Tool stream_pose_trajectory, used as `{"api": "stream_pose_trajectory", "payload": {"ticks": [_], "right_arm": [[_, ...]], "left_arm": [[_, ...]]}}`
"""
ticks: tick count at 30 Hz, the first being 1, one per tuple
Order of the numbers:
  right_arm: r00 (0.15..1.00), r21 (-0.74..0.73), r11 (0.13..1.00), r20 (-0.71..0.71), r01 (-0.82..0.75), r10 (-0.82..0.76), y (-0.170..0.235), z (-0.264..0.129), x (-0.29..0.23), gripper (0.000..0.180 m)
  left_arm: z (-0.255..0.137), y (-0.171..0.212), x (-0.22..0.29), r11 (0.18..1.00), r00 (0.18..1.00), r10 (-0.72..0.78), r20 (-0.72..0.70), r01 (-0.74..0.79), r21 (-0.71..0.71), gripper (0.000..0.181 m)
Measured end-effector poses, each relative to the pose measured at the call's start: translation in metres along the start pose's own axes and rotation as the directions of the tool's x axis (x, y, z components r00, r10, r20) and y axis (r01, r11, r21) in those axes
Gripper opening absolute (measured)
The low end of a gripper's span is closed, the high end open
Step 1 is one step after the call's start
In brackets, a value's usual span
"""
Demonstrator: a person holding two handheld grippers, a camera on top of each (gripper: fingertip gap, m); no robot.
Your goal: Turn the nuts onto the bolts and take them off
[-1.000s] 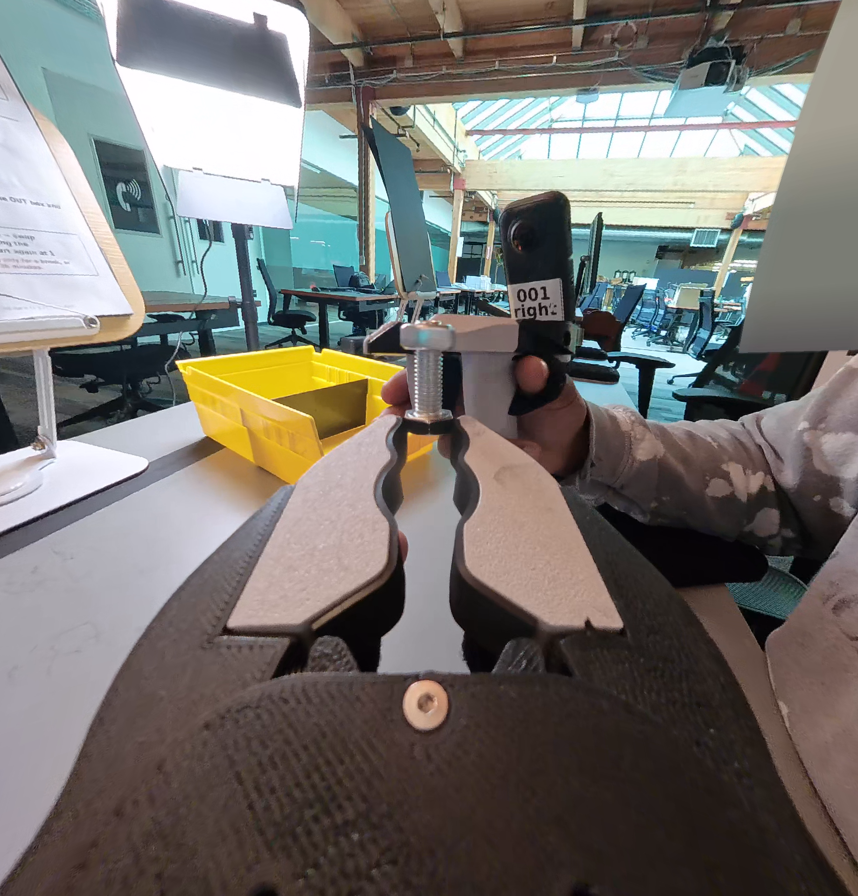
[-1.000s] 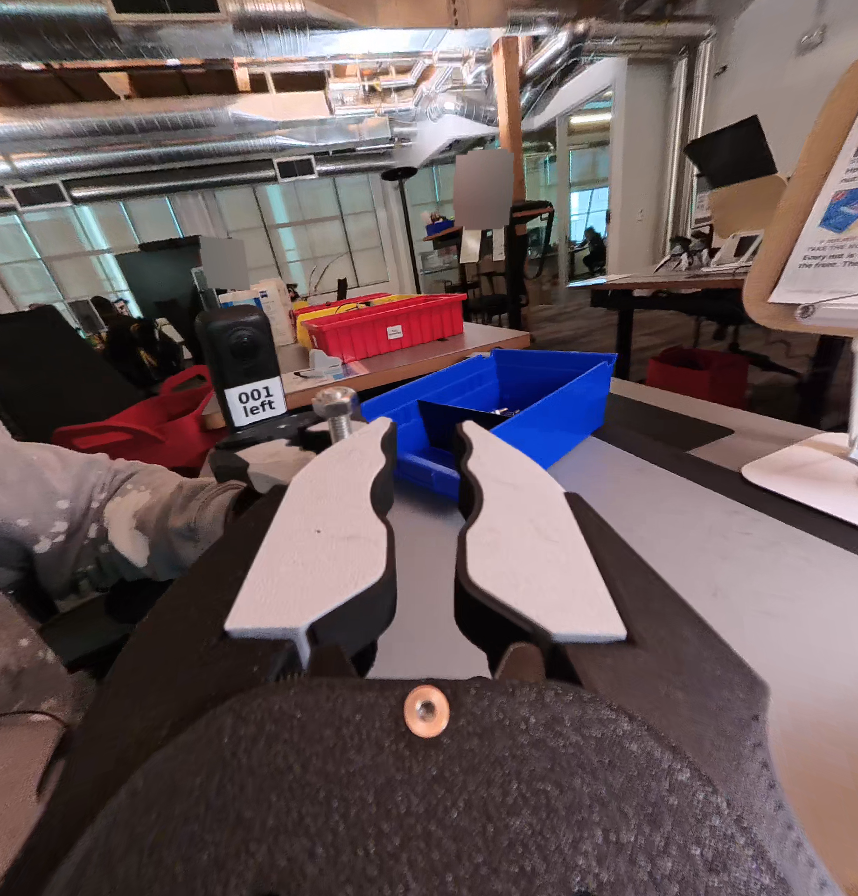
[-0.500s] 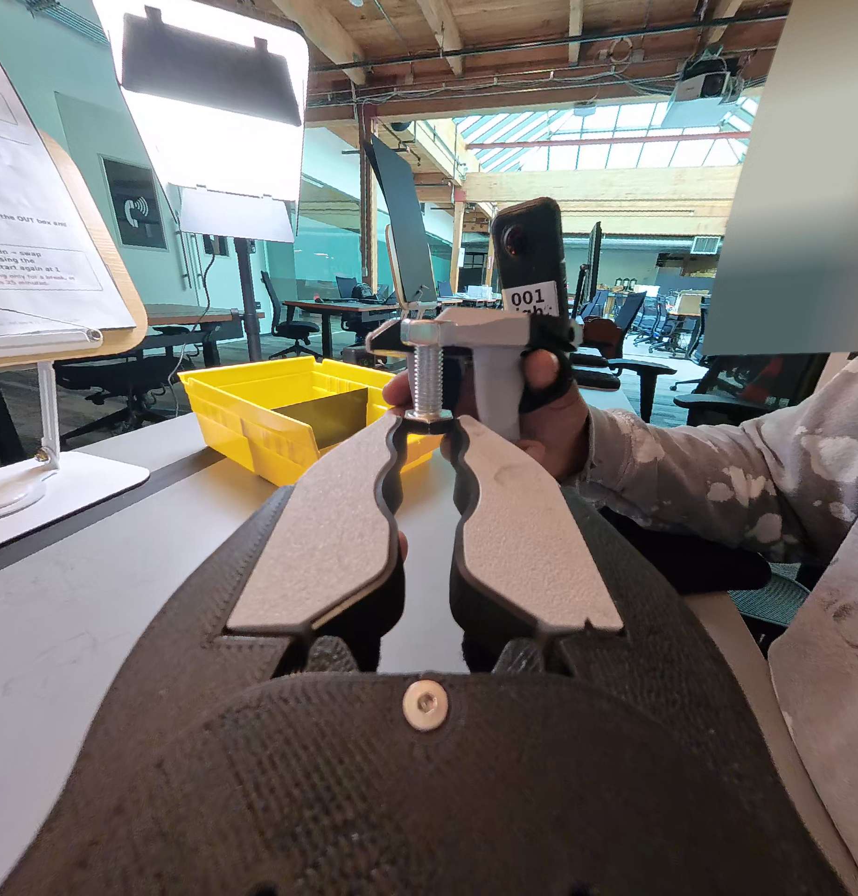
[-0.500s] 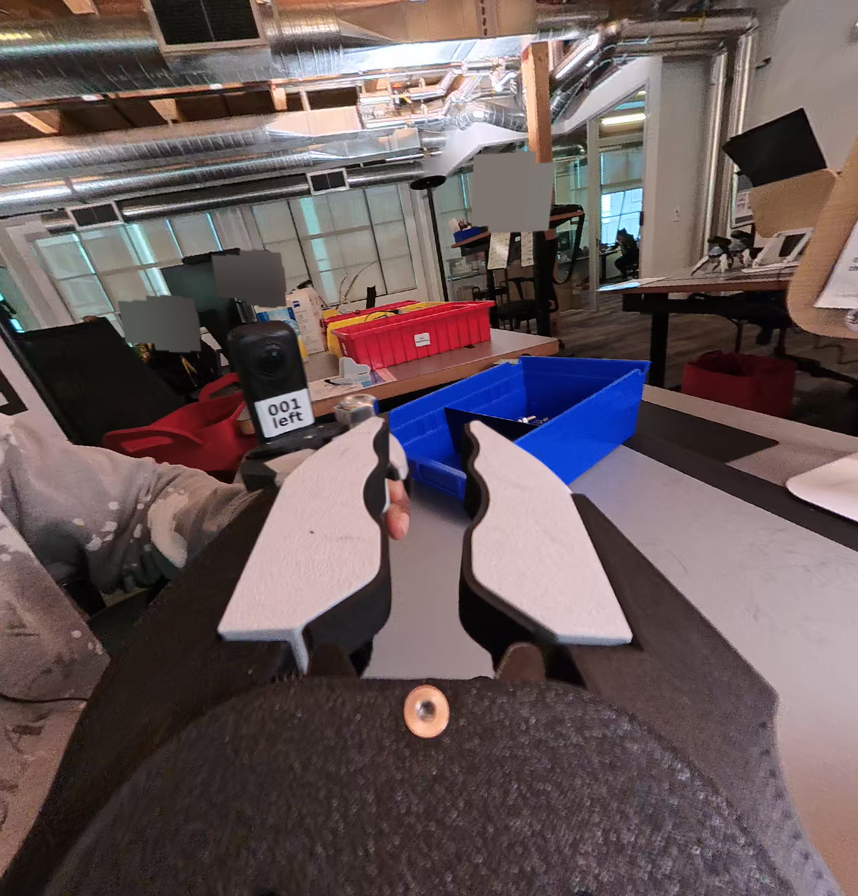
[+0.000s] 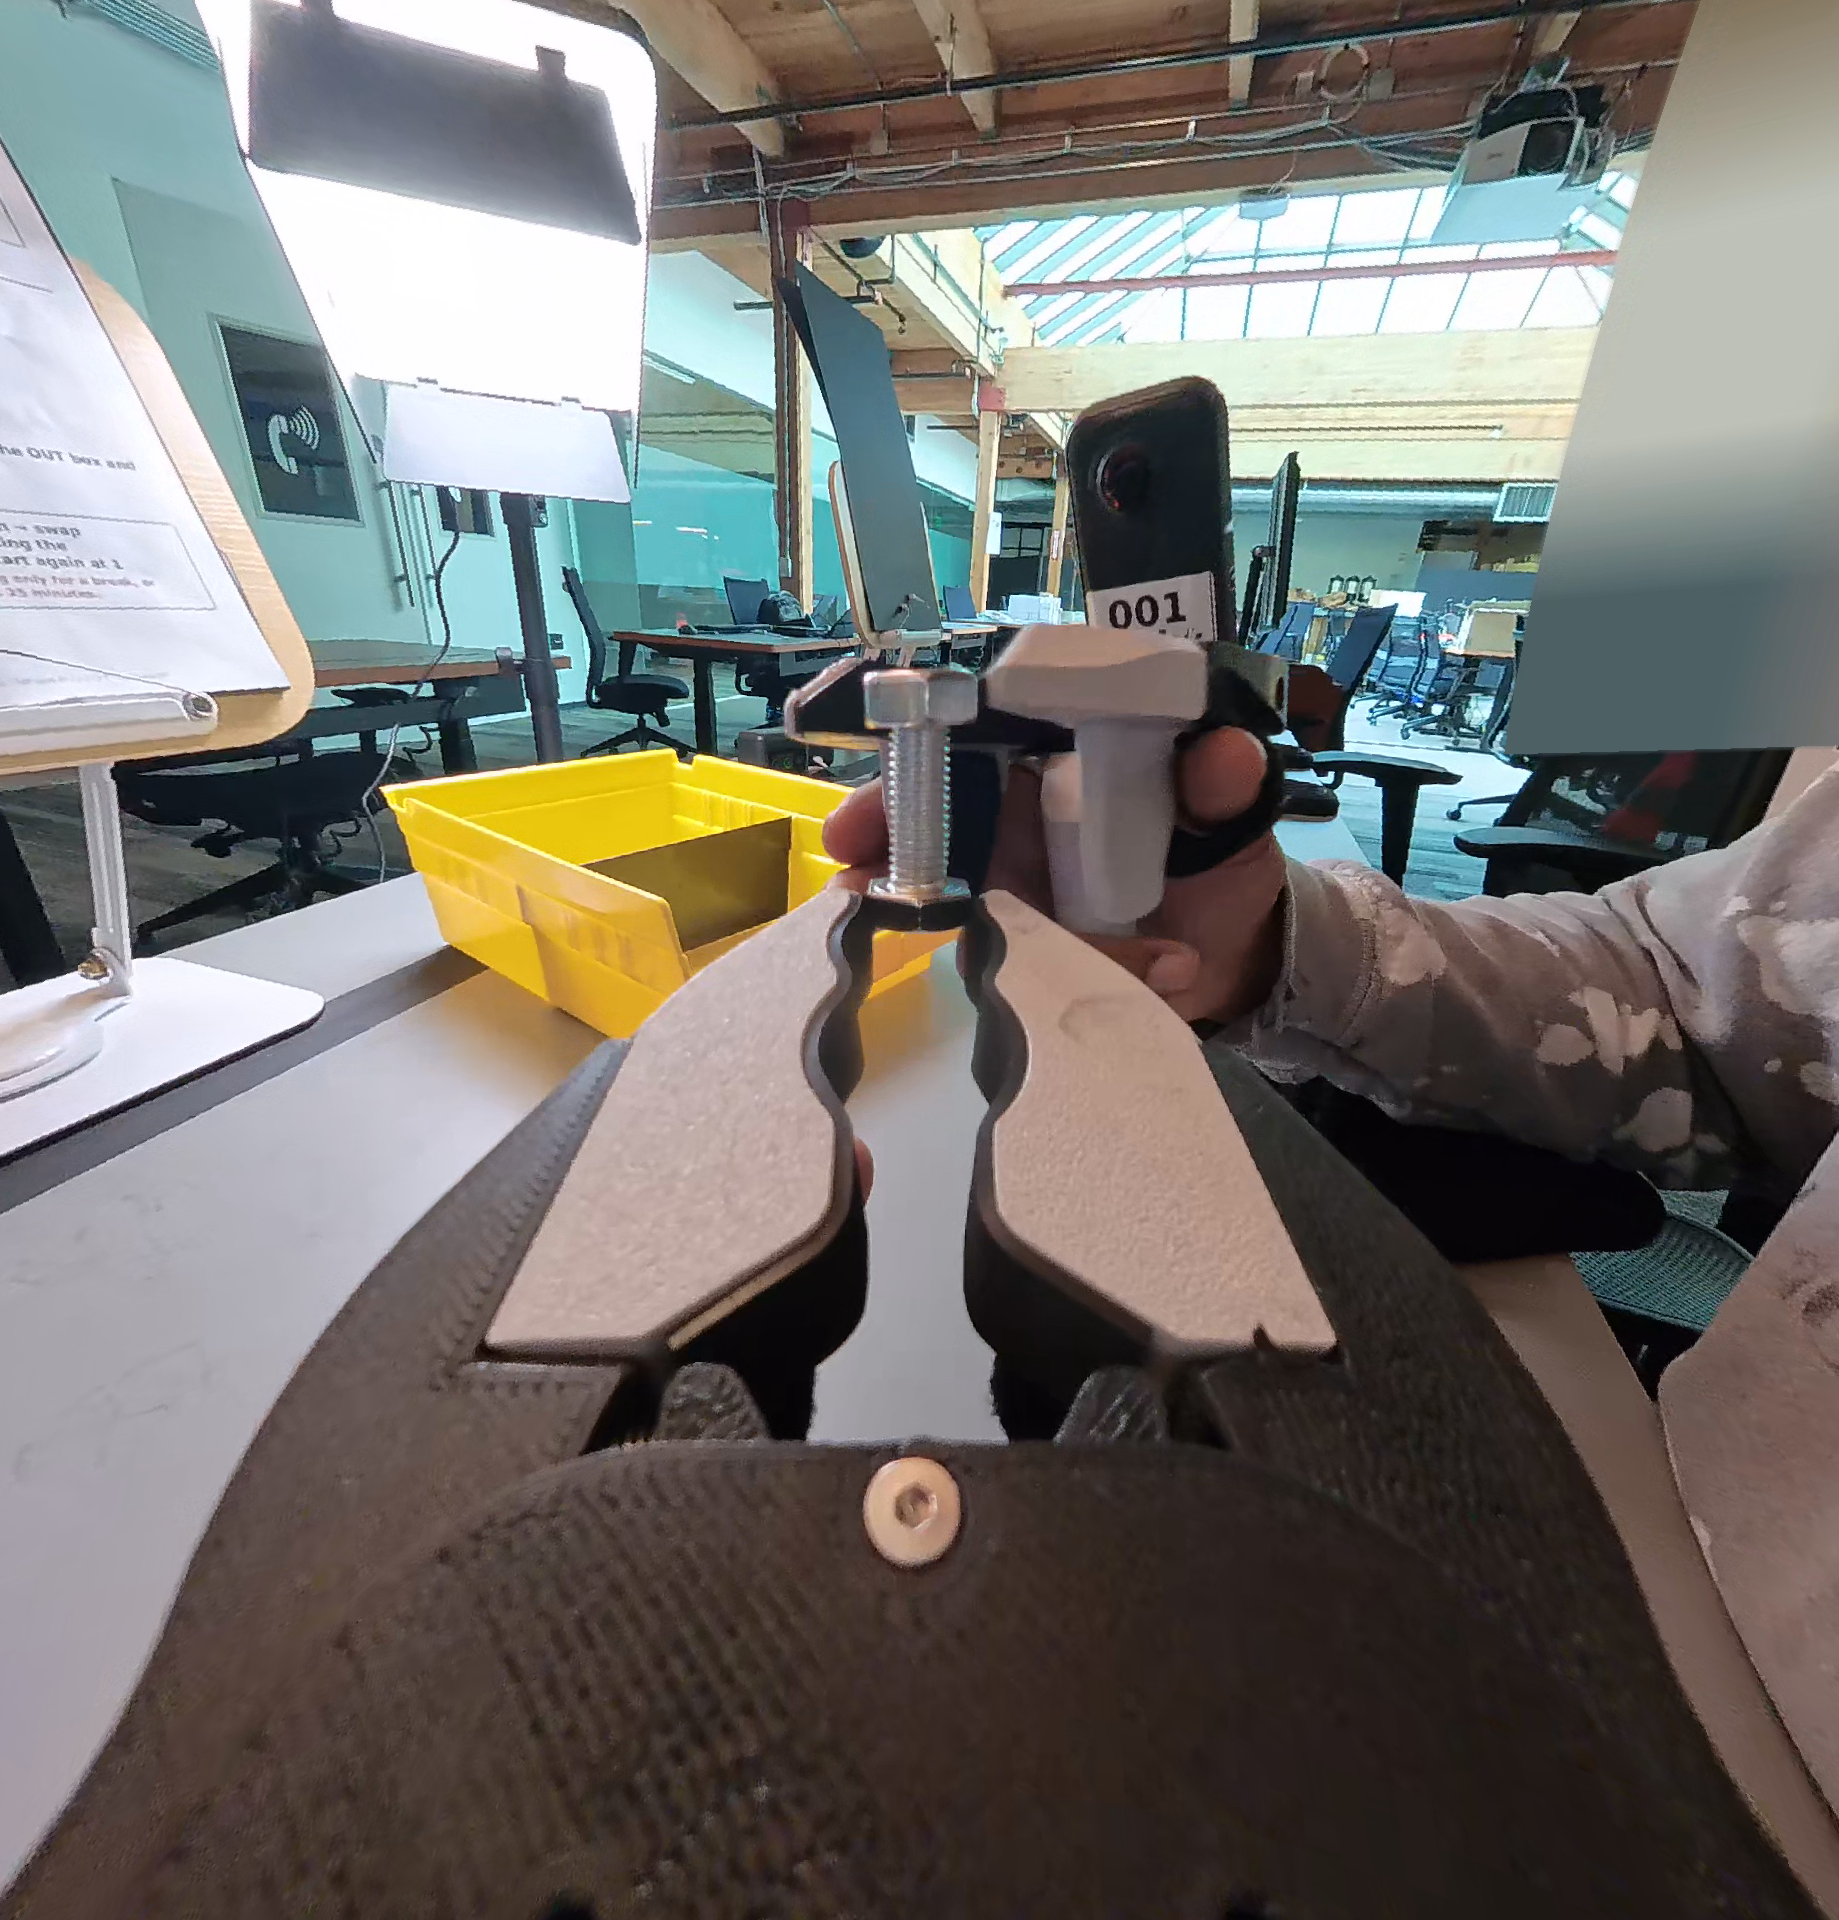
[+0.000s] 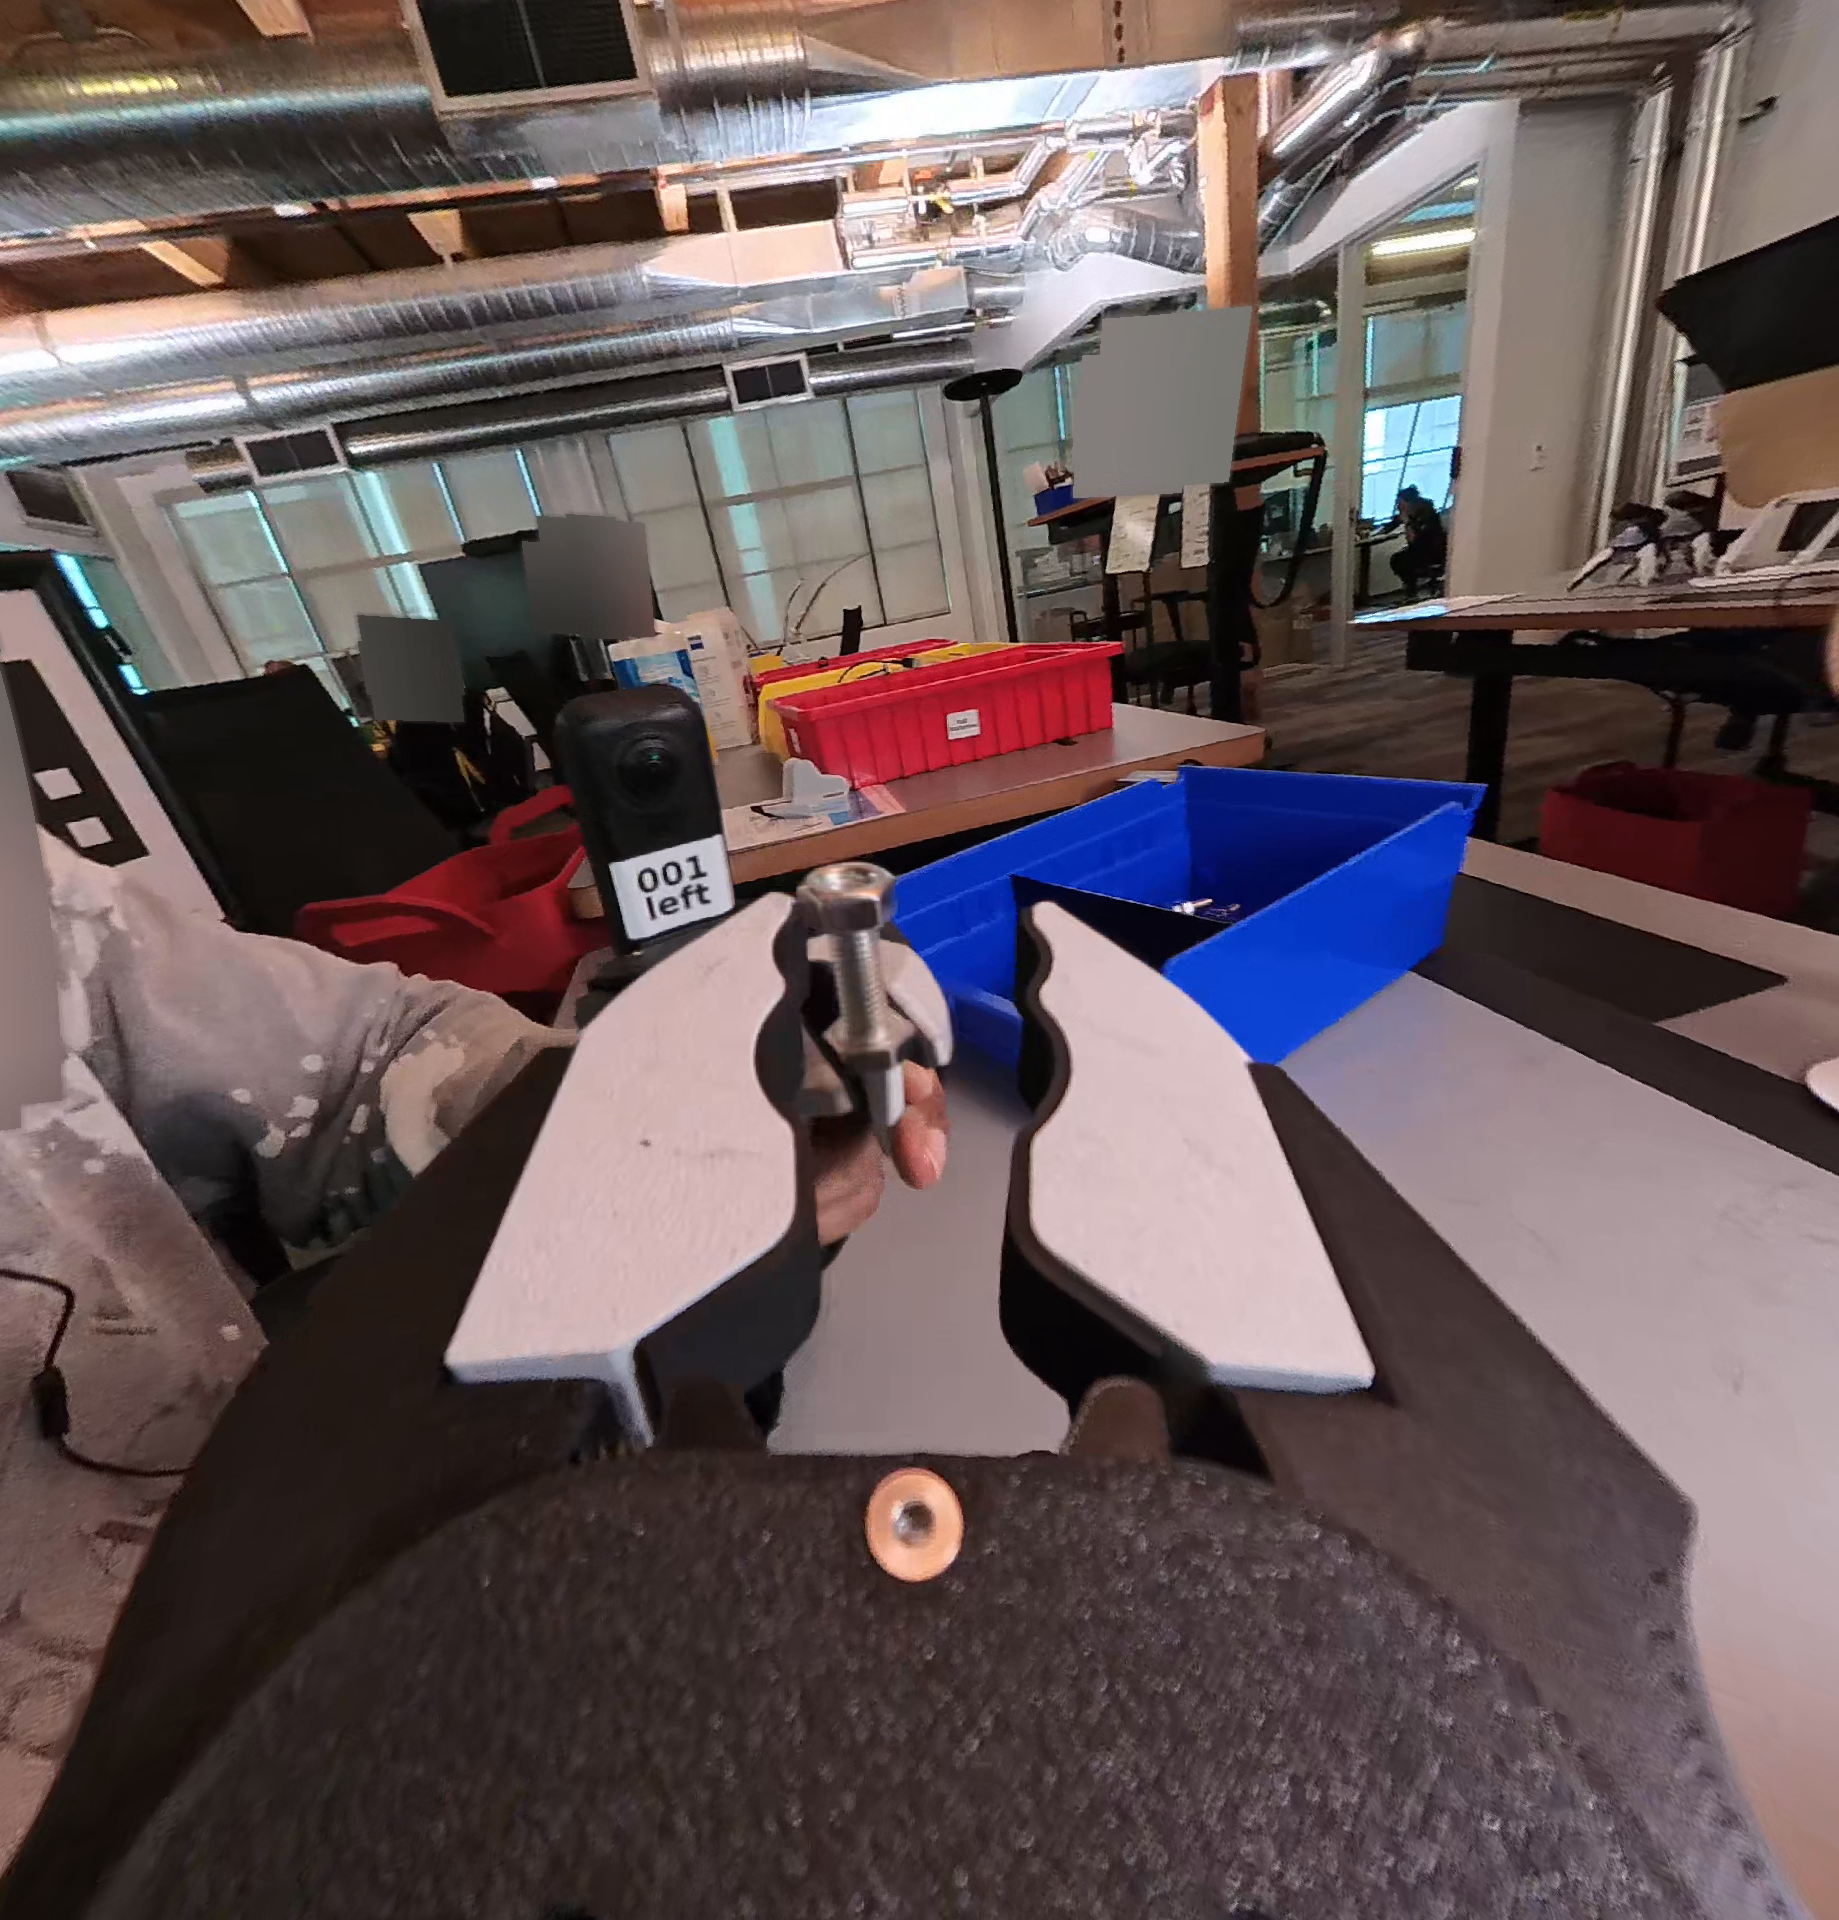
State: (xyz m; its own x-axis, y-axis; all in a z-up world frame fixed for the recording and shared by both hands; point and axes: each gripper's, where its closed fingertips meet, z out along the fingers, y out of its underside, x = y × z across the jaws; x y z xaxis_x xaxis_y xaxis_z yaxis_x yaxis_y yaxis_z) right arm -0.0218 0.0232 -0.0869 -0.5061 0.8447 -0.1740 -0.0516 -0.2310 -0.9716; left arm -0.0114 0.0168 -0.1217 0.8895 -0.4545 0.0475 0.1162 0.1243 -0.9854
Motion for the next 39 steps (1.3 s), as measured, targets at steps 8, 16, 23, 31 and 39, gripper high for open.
{"api": "stream_pose_trajectory", "payload": {"ticks": [8, 16, 23, 31, 39], "right_arm": [[0.999, 0.019, 1.000, -0.050, -0.005, 0.006, -0.004, -0.006, 0.011, 0.025], [1.000, 0.003, 1.000, 0.028, -0.005, 0.005, 0.000, 0.005, -0.008, 0.038], [1.000, 0.035, 0.999, -0.015, -0.003, 0.004, -0.006, -0.008, 0.006, 0.032], [0.999, -0.005, 1.000, 0.049, 0.023, -0.023, 0.002, 0.007, -0.014, 0.035], [0.998, 0.023, 0.999, 0.043, 0.035, -0.036, -0.006, -0.004, -0.009, 0.032]], "left_arm": [[-0.002, -0.004, 0.000, 1.000, 1.000, 0.015, -0.002, -0.015, 0.014, 0.018], [0.001, 0.000, 0.004, 1.000, 1.000, 0.021, -0.011, -0.021, -0.003, 0.018], [-0.002, -0.005, 0.001, 1.000, 1.000, 0.021, -0.006, -0.020, 0.017, 0.018], [0.002, 0.003, 0.007, 1.000, 0.999, 0.019, -0.027, -0.019, -0.012, 0.018], [0.000, -0.001, 0.005, 1.000, 1.000, 0.017, -0.024, -0.017, 0.006, 0.018]]}}
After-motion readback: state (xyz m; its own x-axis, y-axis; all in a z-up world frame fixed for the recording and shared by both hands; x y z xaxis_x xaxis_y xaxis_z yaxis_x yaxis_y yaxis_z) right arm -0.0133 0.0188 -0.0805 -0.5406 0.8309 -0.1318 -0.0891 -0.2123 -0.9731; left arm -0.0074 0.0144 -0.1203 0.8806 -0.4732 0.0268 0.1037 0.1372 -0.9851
